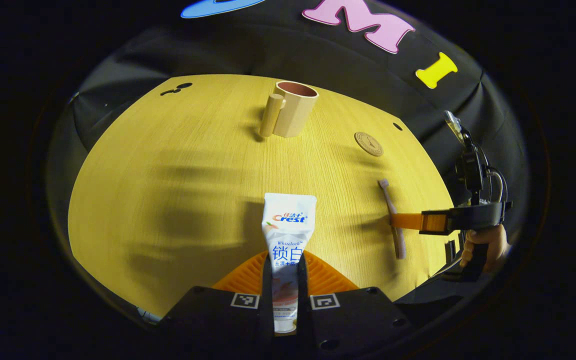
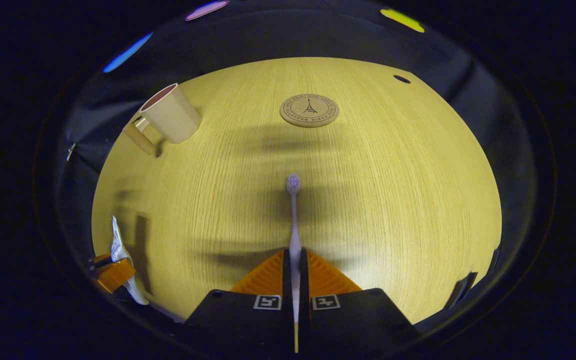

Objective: Put the toothbrush and toothpaste on the desktop into the cup, then pick up the cup and place it on the coaster on the desktop.

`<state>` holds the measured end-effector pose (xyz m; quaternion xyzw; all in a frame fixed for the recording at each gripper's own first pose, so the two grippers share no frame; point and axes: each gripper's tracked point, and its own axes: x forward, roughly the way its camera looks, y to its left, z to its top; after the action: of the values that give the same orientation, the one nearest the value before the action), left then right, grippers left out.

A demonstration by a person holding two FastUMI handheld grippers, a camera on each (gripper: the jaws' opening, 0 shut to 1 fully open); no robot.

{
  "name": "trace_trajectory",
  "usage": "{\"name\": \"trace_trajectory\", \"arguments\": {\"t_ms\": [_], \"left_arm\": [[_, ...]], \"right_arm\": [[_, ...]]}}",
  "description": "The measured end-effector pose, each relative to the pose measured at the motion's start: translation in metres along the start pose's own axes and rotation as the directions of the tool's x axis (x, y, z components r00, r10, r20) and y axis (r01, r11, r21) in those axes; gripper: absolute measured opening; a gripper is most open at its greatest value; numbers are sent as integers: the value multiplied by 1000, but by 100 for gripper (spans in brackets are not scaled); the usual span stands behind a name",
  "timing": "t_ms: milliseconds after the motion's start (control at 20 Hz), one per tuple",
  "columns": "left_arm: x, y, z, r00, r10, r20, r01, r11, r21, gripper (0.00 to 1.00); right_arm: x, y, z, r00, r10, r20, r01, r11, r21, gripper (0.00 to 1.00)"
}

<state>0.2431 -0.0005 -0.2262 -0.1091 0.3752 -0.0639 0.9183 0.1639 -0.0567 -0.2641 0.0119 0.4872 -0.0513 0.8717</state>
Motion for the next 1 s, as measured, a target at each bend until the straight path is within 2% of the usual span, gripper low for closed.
{"name": "trace_trajectory", "arguments": {"t_ms": [200, 500, 700, 1000], "left_arm": [[-8, 8, 32, 996, 6, 87, -5, 1000, -10, 23], [-30, -2, 122, 974, -33, 225, 43, 998, -43, 23], [-32, -12, 189, 942, -55, 330, 54, 998, 12, 23], [-12, -36, 268, 876, -139, 462, 123, 990, 64, 23]], "right_arm": [[-16, -15, 6, 999, 22, 31, -23, 1000, 13, 7], [-46, -23, 20, 990, 104, 91, -109, 993, 49, 7], [-66, -28, 32, 980, 139, 140, -139, 990, -5, 8], [-102, -30, 50, 953, 227, 200, -231, 973, -6, 7]]}}
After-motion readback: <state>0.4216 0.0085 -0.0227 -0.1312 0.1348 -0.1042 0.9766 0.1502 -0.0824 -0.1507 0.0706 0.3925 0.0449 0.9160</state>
